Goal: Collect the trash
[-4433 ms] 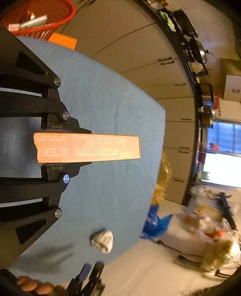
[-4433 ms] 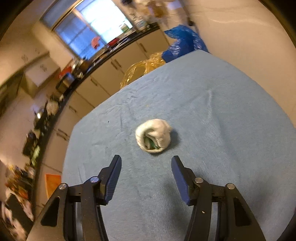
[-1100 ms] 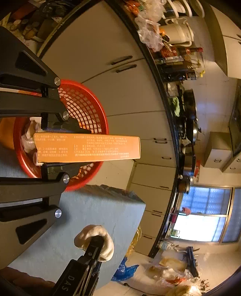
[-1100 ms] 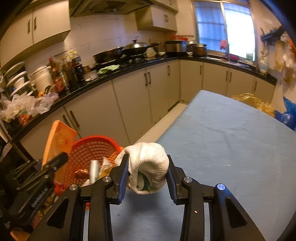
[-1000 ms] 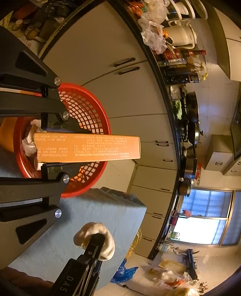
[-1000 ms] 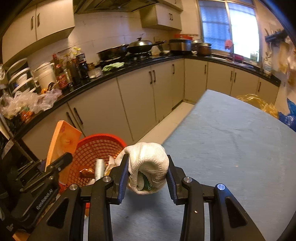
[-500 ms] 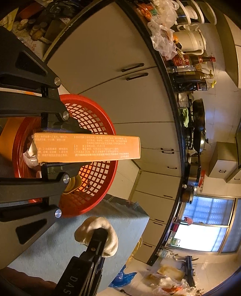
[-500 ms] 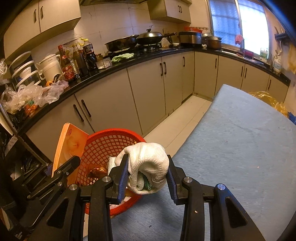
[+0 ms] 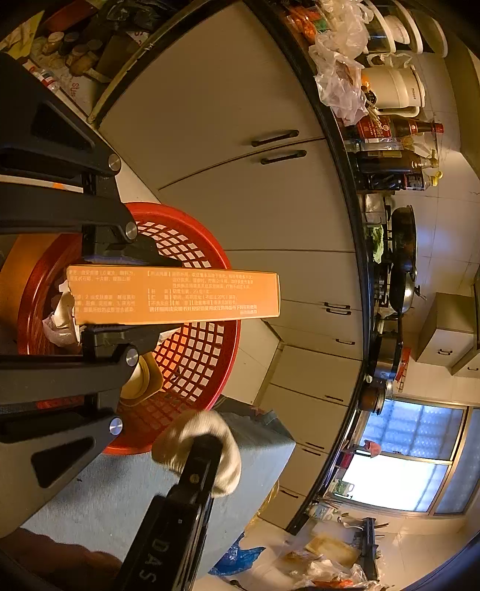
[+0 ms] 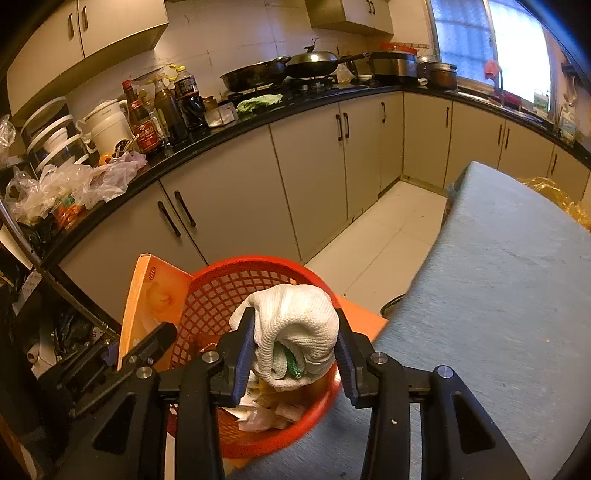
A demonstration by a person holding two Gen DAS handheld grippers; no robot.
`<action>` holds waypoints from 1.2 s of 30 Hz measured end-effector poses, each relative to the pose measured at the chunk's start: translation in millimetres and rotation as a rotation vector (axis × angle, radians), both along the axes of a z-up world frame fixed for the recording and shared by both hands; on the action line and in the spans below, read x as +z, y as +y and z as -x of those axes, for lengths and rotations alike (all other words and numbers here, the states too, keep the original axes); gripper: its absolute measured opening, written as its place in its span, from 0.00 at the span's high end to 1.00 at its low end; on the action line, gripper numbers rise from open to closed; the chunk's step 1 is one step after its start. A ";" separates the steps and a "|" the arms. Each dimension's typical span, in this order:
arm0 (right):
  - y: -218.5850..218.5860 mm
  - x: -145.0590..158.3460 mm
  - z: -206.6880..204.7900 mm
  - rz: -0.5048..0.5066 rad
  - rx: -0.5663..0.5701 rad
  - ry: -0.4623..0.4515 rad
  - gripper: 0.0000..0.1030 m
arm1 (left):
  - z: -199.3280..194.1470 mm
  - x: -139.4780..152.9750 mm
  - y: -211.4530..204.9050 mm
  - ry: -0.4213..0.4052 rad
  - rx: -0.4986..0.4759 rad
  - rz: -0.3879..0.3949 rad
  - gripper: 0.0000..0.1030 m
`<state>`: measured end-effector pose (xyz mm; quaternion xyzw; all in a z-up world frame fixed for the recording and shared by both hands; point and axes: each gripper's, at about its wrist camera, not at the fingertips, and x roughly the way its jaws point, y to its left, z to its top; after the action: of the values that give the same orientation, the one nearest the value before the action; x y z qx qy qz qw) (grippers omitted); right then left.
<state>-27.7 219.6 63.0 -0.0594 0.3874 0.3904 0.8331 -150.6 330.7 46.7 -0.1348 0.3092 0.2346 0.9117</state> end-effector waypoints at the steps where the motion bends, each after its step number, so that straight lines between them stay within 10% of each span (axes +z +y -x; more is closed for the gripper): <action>1: 2.2 -0.4 -1.1 -0.004 0.000 0.004 0.54 | -0.6 -0.6 -0.1 -0.001 -0.008 0.003 0.79; 6: -0.4 0.5 -4.0 -0.027 0.001 0.027 0.42 | 0.7 -0.3 -5.2 -0.024 -0.033 -0.016 0.48; 19: -40.4 22.7 15.0 0.034 -0.101 -0.157 0.21 | 26.5 16.2 -17.0 -0.092 0.049 -0.079 0.12; 36: -101.4 19.2 59.1 0.168 -0.212 -0.344 0.07 | 61.9 25.1 -44.2 -0.037 0.243 -0.245 0.02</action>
<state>-86.7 118.1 82.2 -0.1533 0.2748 0.2513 0.9154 -212.4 286.4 71.8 -0.0635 0.2430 0.3764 0.8918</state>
